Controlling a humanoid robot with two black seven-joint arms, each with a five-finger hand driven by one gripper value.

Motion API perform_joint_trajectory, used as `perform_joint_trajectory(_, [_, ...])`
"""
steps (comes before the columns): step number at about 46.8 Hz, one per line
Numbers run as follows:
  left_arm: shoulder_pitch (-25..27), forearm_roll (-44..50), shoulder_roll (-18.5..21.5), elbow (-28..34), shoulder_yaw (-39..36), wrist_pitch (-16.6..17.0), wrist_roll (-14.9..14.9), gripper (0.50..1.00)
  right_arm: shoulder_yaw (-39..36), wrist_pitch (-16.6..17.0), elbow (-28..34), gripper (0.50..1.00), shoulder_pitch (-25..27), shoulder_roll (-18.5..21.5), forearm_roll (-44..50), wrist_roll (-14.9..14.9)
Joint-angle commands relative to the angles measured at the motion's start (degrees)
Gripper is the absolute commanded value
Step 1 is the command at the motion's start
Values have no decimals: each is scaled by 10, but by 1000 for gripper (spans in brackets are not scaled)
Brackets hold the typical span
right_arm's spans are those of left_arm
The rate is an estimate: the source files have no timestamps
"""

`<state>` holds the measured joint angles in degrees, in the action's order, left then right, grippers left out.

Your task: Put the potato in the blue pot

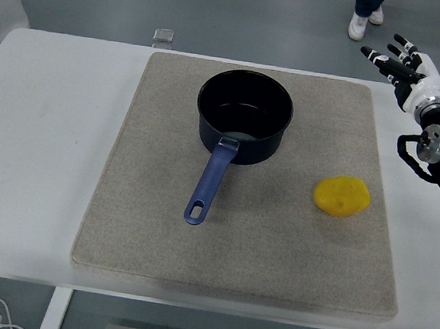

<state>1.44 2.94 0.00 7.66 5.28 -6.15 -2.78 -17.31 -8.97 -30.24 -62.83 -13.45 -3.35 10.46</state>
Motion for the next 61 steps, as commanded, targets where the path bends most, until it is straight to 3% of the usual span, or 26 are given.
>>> perform_joint_trajectory(1, [0,0,0,-1,0,1,0,1000,0,-5,-1,950,0,1,1,0])
perform_joint_trajectory(61, [-5,1,0,0,1,1,0,1000,0,-9,-28,946,-2,-9,2,-1])
